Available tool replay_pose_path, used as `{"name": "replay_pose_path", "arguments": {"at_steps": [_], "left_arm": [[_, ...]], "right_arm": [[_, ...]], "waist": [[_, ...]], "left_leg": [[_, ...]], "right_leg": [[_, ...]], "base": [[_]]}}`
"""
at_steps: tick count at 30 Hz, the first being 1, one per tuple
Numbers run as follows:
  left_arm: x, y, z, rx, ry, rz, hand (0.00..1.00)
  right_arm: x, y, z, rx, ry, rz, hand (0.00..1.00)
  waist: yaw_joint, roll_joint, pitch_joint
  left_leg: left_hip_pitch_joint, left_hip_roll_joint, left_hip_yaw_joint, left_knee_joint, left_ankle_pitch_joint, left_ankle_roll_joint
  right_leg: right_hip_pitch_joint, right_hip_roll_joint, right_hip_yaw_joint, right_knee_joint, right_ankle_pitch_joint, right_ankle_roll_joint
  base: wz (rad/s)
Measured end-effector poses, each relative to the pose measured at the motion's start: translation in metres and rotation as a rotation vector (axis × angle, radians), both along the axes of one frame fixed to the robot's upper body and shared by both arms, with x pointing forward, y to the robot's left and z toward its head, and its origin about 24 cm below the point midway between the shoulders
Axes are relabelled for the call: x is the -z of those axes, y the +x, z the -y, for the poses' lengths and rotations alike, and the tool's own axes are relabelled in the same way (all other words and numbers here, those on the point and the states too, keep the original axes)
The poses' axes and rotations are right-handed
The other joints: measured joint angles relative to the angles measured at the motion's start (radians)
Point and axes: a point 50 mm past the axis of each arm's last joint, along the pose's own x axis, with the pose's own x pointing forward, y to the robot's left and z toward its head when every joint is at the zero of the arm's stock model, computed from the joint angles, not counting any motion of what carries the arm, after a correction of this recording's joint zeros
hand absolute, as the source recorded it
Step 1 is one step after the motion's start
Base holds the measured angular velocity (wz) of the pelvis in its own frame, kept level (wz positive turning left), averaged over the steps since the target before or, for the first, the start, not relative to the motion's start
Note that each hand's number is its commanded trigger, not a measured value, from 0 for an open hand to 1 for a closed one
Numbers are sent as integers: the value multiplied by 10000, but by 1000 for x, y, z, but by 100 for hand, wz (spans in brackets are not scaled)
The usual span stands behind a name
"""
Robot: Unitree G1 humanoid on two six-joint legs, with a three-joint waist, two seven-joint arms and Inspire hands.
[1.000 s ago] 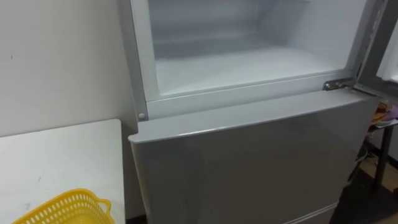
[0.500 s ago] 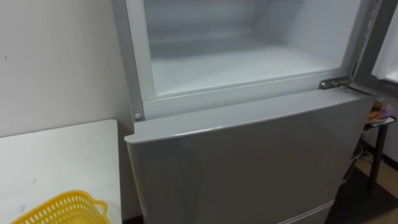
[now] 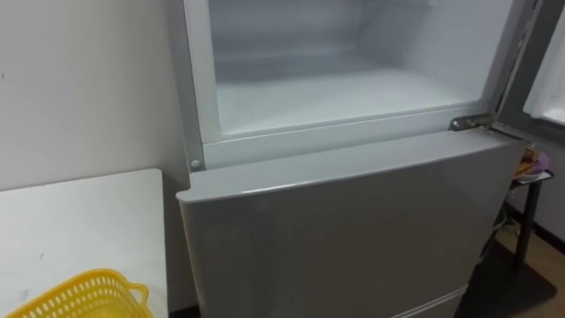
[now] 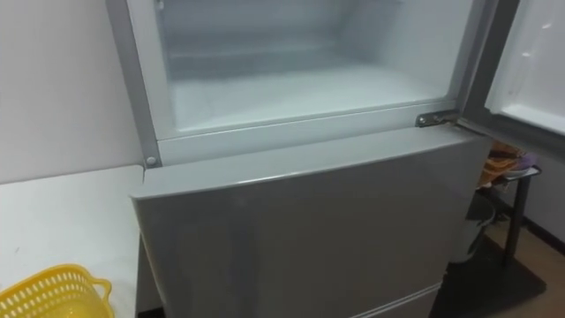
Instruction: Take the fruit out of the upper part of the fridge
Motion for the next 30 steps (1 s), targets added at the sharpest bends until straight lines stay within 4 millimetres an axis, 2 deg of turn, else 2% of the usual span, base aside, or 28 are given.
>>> {"name": "replay_pose_path", "arguments": {"at_steps": [3, 7, 14, 18, 22, 28, 30], "left_arm": [[0, 0, 0, 66, -69, -12, 0], [-2, 4, -6, 131, -61, 57, 0], [-9, 17, -18, -123, 141, 608, 0], [-15, 23, -24, -137, 392, 1041, 0], [-20, 28, -33, -439, 587, 1384, 0], [-21, 22, -40, -448, 573, 1014, 0], [-21, 22, -40, -465, 547, 960, 0]], "right_arm": [[0, -3, 4, 376, 243, 36, 0], [3, 6, 21, 841, 781, -203, 0], [0, 7, 40, 1679, 1634, 35, 0], [-17, 13, 51, 1842, 1684, 289, 0], [-30, 11, 71, 2144, 1547, 101, 0], [-39, 4, 86, 2285, 1510, -139, 0], [-37, 4, 89, 2318, 1780, -224, 0]], "waist": [[5, -8, 6], [-145, -113, 40], [-243, -315, 7], [-299, -393, 1], [-248, -619, -22], [-253, -884, -8], [-239, -895, -20]], "left_leg": [[-5, 0, 6, 8, 0, 0], [-19, -1, 5, 9, 1, 1], [-191, -1, 0, 66, 1, 1], [-182, -1, 11, 49, 1, 1], [-178, -1, 8, 40, 1, 1], [-78, -1, 9, 33, 1, 0], [-58, -1, 9, 29, 1, 0]], "right_leg": [[4, 0, -6, -1, 0, -1], [-17, -2, -5, 9, -1, 0], [-168, -1, -17, 14, -10, -7], [-158, 1, -9, 11, -6, -12], [-110, 4, -28, 7, -8, -13], [-39, 6, -23, -11, -9, -15], [-32, 6, -22, -10, -9, -14]], "base": [[0], [0], [0], [0], [1], [0], [0]]}}
